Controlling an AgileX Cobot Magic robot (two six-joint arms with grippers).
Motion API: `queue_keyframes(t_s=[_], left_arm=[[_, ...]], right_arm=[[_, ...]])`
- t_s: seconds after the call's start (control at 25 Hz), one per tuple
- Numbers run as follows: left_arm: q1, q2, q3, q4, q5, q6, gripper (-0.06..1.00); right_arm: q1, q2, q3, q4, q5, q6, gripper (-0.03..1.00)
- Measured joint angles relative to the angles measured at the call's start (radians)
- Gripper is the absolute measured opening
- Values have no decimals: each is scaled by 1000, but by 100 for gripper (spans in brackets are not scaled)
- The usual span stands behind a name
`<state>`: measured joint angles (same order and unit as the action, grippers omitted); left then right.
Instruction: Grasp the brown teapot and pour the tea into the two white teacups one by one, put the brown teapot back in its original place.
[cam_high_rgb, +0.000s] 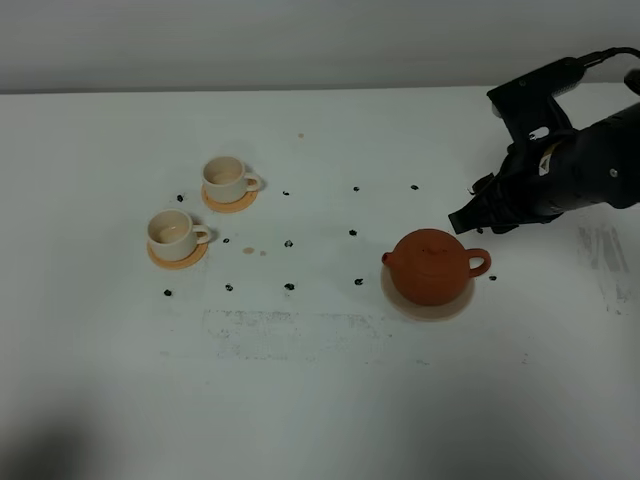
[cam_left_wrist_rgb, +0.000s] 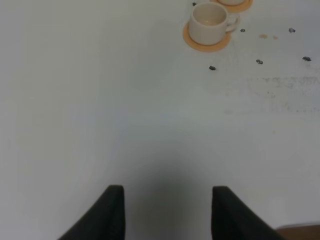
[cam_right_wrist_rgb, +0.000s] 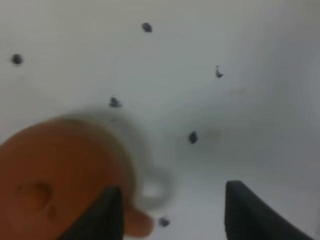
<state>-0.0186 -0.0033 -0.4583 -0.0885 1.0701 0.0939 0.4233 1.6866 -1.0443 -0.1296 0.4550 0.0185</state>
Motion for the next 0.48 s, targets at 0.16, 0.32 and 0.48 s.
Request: queue_keyframes(t_s=[0.16,0.32,0.48], left_arm=[[0,0,0,0,0,0,43],[0,0,0,0,0,0,43],[0,0,0,0,0,0,43]], right_arm=[[-37,72,-33,-47,-5,36,47],[-74,119,-44,-53,-26,44,47],[-84,131,-44,-44,-31,45,47]])
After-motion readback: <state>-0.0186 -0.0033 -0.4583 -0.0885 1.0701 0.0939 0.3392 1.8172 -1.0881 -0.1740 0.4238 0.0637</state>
